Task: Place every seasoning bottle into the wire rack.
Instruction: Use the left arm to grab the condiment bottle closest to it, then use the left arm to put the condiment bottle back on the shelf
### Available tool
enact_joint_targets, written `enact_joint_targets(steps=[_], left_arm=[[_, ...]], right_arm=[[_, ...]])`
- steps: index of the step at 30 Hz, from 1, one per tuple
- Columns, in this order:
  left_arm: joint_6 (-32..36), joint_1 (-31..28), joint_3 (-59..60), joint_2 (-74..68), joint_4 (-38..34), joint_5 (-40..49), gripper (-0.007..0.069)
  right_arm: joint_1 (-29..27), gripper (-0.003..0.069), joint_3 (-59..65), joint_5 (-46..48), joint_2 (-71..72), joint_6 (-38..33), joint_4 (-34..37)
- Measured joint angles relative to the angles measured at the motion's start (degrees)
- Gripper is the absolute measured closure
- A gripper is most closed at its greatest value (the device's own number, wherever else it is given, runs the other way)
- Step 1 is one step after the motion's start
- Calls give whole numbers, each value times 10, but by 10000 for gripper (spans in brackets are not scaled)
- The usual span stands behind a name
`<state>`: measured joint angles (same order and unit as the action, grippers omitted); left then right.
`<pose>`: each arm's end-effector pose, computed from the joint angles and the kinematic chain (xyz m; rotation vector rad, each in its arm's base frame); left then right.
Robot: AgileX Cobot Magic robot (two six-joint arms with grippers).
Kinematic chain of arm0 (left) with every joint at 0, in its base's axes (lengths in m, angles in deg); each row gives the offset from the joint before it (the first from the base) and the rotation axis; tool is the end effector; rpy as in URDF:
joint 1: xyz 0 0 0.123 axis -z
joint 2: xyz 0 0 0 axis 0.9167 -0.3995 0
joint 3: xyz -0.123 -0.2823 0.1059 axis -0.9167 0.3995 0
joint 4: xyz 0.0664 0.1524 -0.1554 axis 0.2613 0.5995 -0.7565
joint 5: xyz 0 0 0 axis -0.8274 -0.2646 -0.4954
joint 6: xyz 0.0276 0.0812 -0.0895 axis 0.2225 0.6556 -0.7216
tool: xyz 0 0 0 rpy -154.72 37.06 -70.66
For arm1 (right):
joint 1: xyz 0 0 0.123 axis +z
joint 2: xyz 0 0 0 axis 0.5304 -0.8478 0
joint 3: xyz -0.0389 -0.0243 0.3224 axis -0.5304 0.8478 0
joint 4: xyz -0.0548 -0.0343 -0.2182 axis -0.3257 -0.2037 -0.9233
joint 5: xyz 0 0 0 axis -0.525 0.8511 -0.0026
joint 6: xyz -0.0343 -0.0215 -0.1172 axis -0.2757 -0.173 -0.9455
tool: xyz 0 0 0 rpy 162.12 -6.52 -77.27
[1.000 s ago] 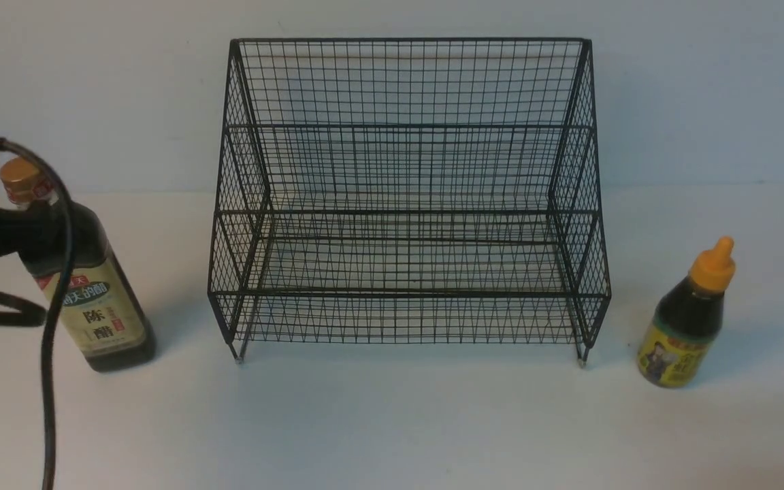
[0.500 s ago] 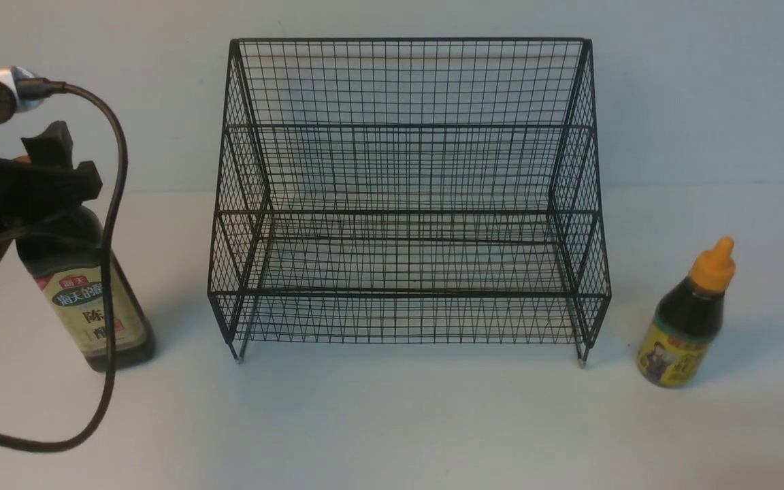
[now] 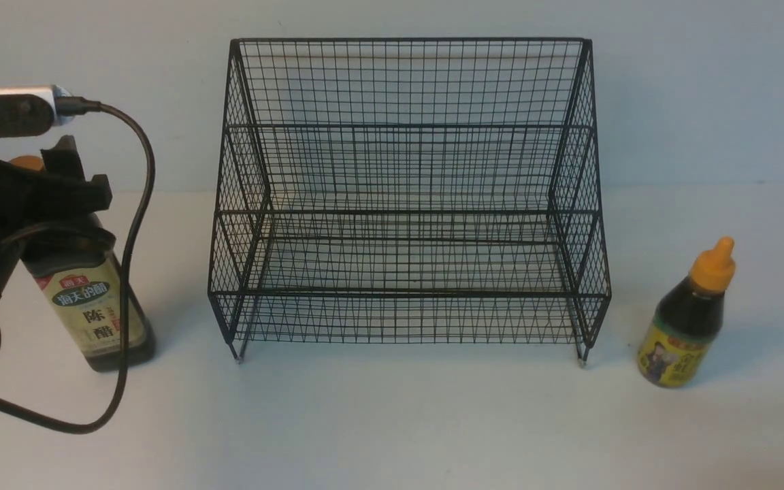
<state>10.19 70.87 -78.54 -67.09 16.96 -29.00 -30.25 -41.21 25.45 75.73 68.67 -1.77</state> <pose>0.2905 0.0141 0.3108 -0.1756 1.7082 0.1810 0.0183 -0.0005 0.1618 -0.0666 1.8751 -0.0191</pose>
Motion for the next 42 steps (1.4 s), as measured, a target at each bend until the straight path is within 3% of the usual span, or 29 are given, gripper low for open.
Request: enact_joint_targets(steps=[9,13,14,15,23,29,42], left_arm=[[0,-6,0,-32,-8,-1,103],[0,-6,0,-32,-8,-1,207],[0,-6,0,-32,-8,-1,288],[-3,-6,0,-32,-10,-2,312],[-5,-6,-1,-26,6,5,314],[-4,-6,-2,30,56,80,319],[-12,2,-117,132,68,214,319]], right_arm=[[0,673,0,0,0,0,0],[0,673,0,0,0,0,0],[0,673,0,0,0,1,0],[0,673,0,0,0,1,0],[0,673,0,0,0,3,0],[0,673,0,0,0,3,0],[0,673,0,0,0,3,0]])
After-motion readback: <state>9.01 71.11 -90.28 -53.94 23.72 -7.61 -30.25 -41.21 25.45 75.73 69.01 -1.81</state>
